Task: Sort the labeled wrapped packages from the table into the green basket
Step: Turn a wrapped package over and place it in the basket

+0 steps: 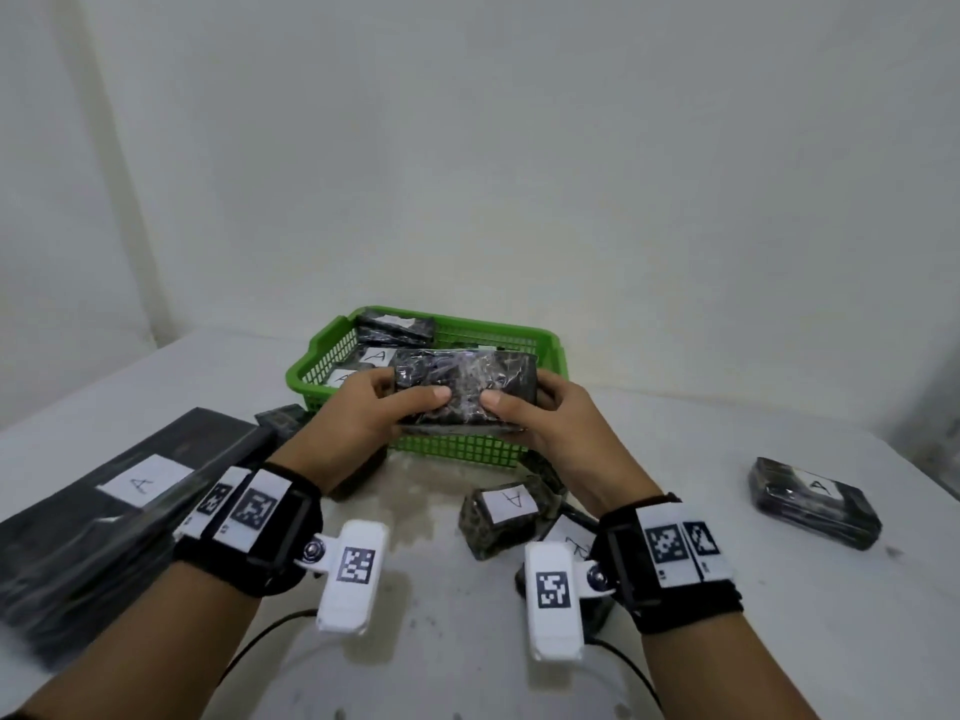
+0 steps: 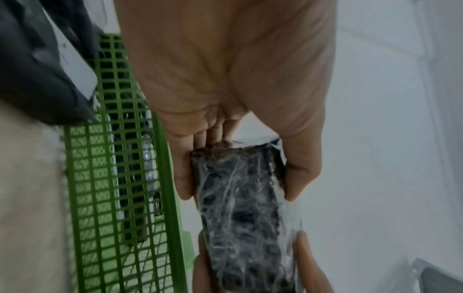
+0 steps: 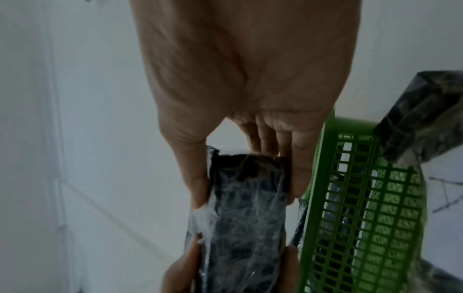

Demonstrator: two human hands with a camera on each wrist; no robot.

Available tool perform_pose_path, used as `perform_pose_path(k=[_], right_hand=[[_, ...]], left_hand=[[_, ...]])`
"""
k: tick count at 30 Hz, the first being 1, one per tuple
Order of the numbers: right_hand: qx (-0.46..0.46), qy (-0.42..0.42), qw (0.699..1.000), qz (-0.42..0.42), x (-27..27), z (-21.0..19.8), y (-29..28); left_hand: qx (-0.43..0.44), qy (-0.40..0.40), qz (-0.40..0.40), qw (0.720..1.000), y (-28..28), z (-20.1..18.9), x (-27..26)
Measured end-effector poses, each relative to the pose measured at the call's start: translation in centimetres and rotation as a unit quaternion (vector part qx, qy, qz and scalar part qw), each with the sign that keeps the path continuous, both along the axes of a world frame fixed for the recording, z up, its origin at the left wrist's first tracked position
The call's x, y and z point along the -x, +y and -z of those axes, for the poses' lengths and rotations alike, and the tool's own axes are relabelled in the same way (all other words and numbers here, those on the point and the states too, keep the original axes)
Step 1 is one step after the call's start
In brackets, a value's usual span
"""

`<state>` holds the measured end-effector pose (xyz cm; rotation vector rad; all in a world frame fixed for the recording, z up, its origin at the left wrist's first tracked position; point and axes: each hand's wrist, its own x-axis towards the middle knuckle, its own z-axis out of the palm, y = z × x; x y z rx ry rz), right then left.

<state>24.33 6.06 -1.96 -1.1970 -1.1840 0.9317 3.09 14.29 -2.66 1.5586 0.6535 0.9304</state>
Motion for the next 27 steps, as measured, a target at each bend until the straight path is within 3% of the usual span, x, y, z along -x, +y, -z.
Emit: perform_pose_path(k=[3, 9, 11, 17, 22, 27], right_hand=[[0.001, -0.012, 1.000, 0.007, 1.5, 0.1, 0.7], [0.018, -0.001, 1.000, -0.004, 3.6, 1.0, 2.2], [0.023, 0.008, 1.000, -0.006, 3.6, 1.5, 2.1], [0.018, -0.005, 1.000, 0.008, 3.2, 2.4, 0.7], [-0.002, -0.007, 1.000, 0.025, 3.3, 2.2, -0.8], [0.016, -0.012, 0.999, 0.040, 3.3, 2.9, -0.9]], left_hand=[[-0.011, 0.018, 0.027, 0.999, -0.4, 0.3, 1.1], [0.064, -0.079, -0.027, 0.994, 0.9, 1.4, 2.6], [0.091, -0.109, -0.011, 0.990, 0.7, 1.3, 2.9], [0.073, -0.047, 0.003, 0.996, 0.5, 2.1, 3.0], [0.065, -0.035, 0.060, 0.995, -0.9, 2.1, 2.7], [0.021, -0.022, 0.037, 0.999, -0.9, 2.2, 3.0]])
